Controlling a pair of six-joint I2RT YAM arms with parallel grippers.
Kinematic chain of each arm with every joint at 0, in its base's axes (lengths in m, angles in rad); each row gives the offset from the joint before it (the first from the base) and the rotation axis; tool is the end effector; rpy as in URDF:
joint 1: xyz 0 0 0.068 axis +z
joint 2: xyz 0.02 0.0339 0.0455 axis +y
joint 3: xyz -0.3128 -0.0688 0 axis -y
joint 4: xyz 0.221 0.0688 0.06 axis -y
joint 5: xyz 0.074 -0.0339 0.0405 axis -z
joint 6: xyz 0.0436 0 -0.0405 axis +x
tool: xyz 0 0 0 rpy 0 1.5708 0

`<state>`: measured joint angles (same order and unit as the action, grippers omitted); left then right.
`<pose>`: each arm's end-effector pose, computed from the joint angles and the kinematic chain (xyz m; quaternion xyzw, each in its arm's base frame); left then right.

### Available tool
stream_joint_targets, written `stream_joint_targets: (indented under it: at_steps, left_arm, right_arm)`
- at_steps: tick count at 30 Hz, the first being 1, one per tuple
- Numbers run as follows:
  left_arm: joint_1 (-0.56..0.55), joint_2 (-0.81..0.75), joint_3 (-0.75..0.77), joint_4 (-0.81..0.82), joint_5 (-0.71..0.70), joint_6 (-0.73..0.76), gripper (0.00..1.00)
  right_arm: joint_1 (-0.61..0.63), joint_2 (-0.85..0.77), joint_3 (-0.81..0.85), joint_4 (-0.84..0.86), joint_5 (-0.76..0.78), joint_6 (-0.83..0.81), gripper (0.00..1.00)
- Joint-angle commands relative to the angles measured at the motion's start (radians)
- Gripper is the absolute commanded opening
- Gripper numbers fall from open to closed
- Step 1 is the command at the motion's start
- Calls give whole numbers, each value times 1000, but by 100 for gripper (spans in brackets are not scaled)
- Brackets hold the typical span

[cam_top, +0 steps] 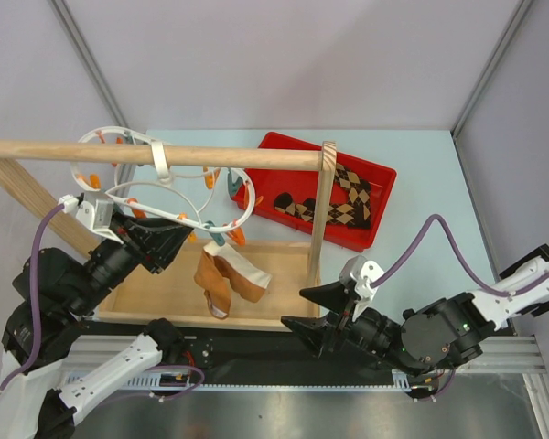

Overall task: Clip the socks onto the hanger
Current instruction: Open the clamp at the hanger.

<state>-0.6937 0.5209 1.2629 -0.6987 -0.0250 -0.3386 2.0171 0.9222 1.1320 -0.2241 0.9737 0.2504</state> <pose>-0.0081 0.0082 0.4678 0.1133 0.6823 -0.3489 0.6324 -0.0250 0.1357 0.4661 -0.2780 0.6532 0.4211 0.5645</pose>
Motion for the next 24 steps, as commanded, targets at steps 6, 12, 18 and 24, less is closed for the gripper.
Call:
stream_joint_targets:
  at_steps: [6, 12, 18, 24]
  left_arm:
    - [-4, 10, 1, 68, 7, 10, 23]
    - [-3, 1, 1, 64, 2, -16, 0]
    - [-4, 2, 26, 5, -53, -86, 0]
    - [-3, 16, 50, -74, -101, -230, 0]
  right_arm:
    - [-59, 47, 57, -171, 74, 177, 65]
    - [-225, 144, 158, -648, 111, 597, 62]
    - [-253, 69, 117, -990, 160, 927, 61]
    - [-261, -31, 95, -1296, 158, 1212, 56]
